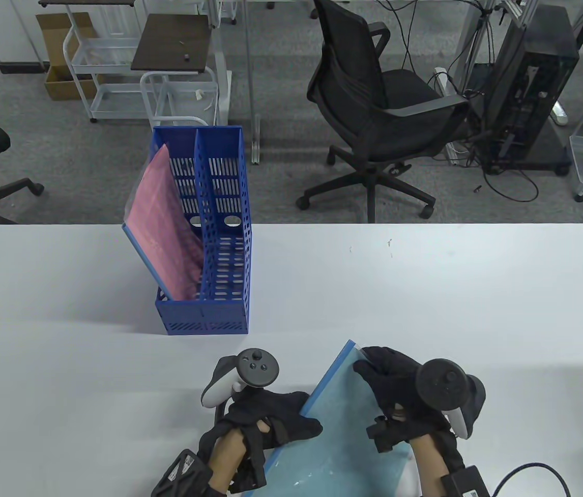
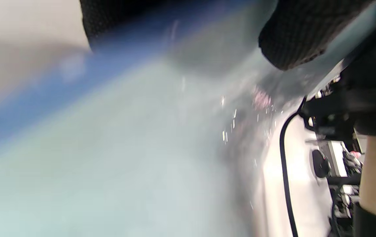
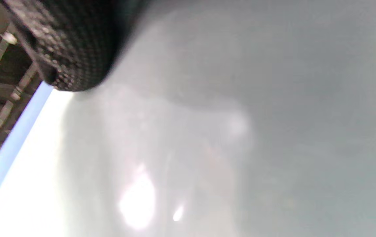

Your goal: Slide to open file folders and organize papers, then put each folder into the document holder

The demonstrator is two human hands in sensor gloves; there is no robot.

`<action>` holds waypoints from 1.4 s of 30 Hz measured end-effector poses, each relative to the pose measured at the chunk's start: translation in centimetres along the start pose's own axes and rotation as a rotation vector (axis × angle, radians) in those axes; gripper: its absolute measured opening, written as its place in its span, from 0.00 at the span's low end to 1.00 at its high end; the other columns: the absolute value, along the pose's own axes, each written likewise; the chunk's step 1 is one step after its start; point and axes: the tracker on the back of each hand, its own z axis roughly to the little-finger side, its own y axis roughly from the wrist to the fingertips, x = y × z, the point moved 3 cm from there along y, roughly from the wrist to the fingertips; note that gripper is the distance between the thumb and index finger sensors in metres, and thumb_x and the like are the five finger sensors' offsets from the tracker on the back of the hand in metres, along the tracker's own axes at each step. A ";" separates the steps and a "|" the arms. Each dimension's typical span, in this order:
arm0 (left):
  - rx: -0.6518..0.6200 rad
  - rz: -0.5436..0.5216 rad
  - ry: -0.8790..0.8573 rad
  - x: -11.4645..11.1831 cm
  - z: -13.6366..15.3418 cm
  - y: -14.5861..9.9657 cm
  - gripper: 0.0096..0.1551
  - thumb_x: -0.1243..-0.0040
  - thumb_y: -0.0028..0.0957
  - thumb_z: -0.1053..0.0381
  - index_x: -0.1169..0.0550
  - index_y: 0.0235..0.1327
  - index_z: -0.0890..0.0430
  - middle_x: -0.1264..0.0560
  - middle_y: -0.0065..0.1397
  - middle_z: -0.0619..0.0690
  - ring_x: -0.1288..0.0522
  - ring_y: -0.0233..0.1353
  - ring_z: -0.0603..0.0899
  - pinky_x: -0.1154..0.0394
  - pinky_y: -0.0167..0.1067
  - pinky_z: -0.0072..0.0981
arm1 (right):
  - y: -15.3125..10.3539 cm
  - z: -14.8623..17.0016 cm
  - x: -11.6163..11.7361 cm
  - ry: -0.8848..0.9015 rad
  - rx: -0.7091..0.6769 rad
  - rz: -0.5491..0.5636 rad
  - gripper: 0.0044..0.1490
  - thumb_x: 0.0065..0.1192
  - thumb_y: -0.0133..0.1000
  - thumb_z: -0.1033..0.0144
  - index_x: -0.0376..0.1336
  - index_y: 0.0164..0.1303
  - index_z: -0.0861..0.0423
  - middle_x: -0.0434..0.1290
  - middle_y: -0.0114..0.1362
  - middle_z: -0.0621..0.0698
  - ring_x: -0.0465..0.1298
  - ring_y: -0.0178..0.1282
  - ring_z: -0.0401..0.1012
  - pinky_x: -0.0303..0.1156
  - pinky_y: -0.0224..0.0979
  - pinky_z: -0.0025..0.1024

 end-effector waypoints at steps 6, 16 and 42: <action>-0.119 0.050 -0.043 -0.3 -1.1 0.0 0.33 0.36 0.54 0.51 0.27 0.76 0.38 0.20 0.72 0.53 0.15 0.66 0.62 0.17 0.61 0.51 | -0.9 -2.7 -1.3 -0.055 -0.132 0.126 0.25 0.69 0.41 0.47 0.75 0.45 0.43 0.85 0.45 0.42 0.83 0.43 0.41 0.78 0.63 0.43; -0.246 -0.467 -0.302 6.0 0.7 -5.5 0.34 0.36 0.53 0.57 0.28 0.75 0.37 0.22 0.74 0.54 0.16 0.67 0.64 0.16 0.61 0.53 | -0.8 2.5 -1.9 -0.397 0.175 0.113 0.61 0.63 0.41 0.33 0.44 0.78 0.51 0.50 0.86 0.55 0.54 0.85 0.57 0.52 0.80 0.63; -0.675 -1.583 -0.317 16.9 -3.3 -15.8 0.34 0.40 0.54 0.53 0.32 0.72 0.27 0.28 0.80 0.42 0.22 0.77 0.55 0.24 0.74 0.45 | -0.9 3.4 5.7 -0.611 0.198 -0.281 0.64 0.59 0.41 0.30 0.38 0.77 0.51 0.39 0.86 0.57 0.43 0.85 0.58 0.44 0.80 0.63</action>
